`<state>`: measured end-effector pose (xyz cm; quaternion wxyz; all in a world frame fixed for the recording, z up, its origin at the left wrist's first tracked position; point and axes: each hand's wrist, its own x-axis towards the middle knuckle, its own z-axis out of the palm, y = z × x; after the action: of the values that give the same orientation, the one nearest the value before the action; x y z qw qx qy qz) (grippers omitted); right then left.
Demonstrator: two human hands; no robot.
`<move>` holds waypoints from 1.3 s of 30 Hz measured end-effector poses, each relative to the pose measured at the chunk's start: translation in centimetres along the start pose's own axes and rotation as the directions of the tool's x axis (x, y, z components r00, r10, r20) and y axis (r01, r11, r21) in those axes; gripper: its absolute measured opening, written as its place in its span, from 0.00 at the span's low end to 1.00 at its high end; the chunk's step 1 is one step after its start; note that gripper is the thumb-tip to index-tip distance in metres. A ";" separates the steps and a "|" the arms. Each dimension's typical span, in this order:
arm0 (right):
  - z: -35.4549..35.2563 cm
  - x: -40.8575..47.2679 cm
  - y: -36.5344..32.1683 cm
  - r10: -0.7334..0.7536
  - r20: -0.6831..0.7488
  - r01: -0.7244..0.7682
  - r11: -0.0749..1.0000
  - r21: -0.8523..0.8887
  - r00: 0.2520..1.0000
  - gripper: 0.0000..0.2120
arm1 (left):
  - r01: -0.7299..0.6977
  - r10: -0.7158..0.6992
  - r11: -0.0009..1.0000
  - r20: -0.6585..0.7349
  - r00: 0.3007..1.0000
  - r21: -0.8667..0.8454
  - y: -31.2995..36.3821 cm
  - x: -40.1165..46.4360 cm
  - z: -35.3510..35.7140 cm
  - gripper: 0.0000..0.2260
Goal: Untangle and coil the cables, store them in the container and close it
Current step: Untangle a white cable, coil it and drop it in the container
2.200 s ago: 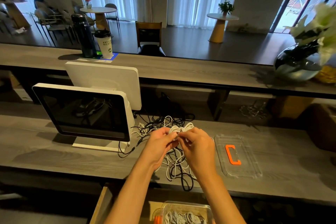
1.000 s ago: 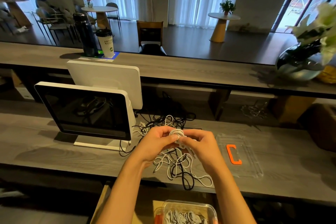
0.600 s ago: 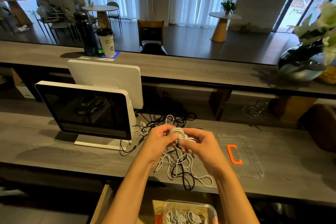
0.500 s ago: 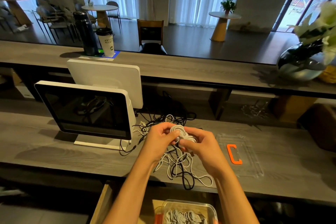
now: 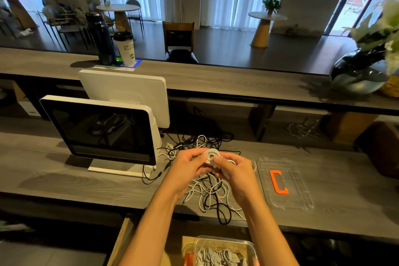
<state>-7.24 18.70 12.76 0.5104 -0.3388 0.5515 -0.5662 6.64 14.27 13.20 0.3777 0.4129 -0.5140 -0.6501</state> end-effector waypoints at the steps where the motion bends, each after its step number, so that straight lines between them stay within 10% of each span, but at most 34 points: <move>1: 0.1 0.1 0.3 -0.005 0.004 0.005 1.000 -0.006 1.000 0.07 | -0.004 0.004 1.000 -0.013 1.000 0.016 -0.2 0.1 -0.1 0.10; 7: -0.7 0.1 1.2 0.021 0.122 -0.014 0.998 -0.055 0.992 0.07 | 0.036 -0.035 0.999 -0.053 0.998 0.026 -1.6 0.5 -0.5 0.10; 21: -4.1 0.0 11.6 0.214 -0.121 -0.205 0.976 0.077 0.969 0.06 | 0.333 -0.364 0.903 -0.072 0.929 -0.271 -9.7 0.0 2.6 0.09; 39: -9.2 -6.6 29.6 0.711 -0.343 -0.711 0.687 0.151 0.614 0.08 | 0.859 -0.866 0.499 -0.106 0.489 -0.118 -29.7 -4.4 5.6 0.25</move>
<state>-8.23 31.37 -16.30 0.5774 0.0218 0.7268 -0.3713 1.09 25.79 -14.52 0.0497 0.6529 -0.1922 -0.7309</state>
